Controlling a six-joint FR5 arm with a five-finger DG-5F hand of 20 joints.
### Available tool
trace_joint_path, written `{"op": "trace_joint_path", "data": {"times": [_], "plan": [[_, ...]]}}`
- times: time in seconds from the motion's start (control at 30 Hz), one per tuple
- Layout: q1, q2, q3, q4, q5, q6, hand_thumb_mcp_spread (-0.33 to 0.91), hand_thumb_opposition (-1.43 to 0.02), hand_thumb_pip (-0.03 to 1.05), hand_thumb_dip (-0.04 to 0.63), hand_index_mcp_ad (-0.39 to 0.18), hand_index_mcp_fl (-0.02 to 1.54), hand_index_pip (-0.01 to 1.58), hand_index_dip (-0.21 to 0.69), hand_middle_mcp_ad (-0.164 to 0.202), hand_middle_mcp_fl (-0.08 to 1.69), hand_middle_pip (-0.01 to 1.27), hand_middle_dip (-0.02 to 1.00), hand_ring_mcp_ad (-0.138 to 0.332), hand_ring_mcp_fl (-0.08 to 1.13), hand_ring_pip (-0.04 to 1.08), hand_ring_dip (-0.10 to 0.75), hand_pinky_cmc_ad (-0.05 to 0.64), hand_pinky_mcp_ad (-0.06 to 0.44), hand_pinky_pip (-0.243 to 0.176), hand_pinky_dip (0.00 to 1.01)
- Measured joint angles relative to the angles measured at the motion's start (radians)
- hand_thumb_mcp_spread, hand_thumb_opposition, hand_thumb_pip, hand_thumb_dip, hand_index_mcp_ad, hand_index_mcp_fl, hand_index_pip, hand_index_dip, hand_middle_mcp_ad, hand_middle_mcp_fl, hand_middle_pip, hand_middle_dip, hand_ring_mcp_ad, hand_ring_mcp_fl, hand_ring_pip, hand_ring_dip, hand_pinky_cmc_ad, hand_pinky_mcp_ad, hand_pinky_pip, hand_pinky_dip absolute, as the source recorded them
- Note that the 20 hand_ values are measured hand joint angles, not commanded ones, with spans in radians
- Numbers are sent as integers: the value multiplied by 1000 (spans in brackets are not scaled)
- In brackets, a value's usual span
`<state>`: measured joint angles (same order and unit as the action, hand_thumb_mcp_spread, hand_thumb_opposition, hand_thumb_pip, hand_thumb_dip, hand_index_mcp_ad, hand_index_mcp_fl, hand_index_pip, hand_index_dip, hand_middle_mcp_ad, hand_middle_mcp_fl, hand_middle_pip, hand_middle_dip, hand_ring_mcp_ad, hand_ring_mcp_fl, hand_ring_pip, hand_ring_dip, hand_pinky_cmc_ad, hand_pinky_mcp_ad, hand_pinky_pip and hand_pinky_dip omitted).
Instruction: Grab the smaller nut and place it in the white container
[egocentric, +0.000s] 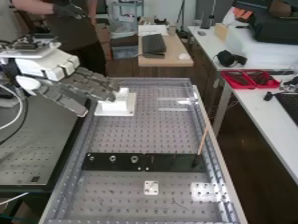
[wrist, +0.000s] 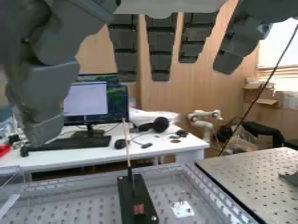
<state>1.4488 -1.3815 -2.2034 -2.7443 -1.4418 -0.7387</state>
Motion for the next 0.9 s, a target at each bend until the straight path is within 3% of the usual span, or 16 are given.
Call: {"op": "trace_joint_path", "data": {"times": [0.23,0.33,0.63,0.9], "plan": [[-35,-8,-64,60,-1,22,374,-735,483,126,-87,340,506,51,87,201,141,192,96,5,113,37,377,243,-44,199],[-44,-15,-93,94,0,26,372,-742,552,126,-91,370,709,31,84,202,140,188,96,5,122,42,377,243,-44,201],[-42,-47,-153,180,41,64,391,-770,553,140,-94,358,1028,17,84,202,145,204,99,5,122,44,377,239,-45,201],[-23,-96,-188,255,99,92,389,-791,555,152,-106,323,1215,21,87,202,145,202,101,5,120,44,377,239,-45,201]]}}
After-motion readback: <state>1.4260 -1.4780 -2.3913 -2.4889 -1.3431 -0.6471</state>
